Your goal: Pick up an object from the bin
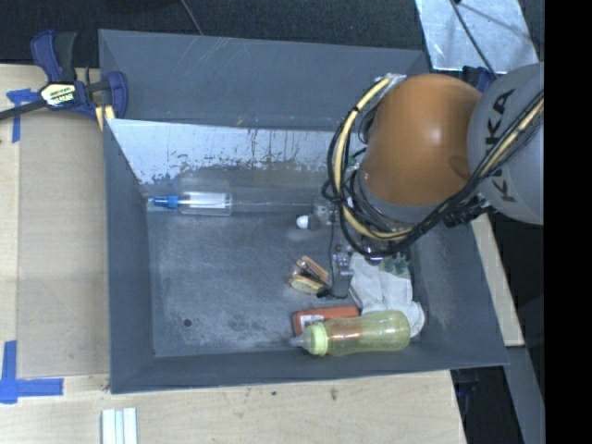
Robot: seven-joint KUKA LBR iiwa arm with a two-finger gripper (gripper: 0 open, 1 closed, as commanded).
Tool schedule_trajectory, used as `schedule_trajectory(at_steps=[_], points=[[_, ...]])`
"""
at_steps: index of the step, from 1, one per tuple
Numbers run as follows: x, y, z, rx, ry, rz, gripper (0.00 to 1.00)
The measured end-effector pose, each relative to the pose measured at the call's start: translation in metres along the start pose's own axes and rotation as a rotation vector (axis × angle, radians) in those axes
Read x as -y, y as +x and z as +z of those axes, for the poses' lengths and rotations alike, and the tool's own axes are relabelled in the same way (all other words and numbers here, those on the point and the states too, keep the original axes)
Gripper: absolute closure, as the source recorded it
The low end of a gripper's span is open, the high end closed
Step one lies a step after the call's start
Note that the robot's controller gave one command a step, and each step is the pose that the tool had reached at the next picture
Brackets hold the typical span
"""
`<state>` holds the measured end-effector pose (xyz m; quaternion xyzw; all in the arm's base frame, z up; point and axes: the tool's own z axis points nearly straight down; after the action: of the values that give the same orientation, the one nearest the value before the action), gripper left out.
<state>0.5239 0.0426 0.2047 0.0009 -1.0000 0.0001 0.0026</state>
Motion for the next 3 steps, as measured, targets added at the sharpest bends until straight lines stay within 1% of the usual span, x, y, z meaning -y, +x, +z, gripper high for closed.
schedule_trajectory(at_steps=[1, 2, 3], points=[[0.000, -0.002, -0.004, 0.008, 0.000, 0.001, 0.00], [0.006, -0.004, 0.001, 0.015, -0.003, 0.004, 0.00], [0.029, -0.030, 0.061, 0.014, 0.000, 0.063, 0.00]])
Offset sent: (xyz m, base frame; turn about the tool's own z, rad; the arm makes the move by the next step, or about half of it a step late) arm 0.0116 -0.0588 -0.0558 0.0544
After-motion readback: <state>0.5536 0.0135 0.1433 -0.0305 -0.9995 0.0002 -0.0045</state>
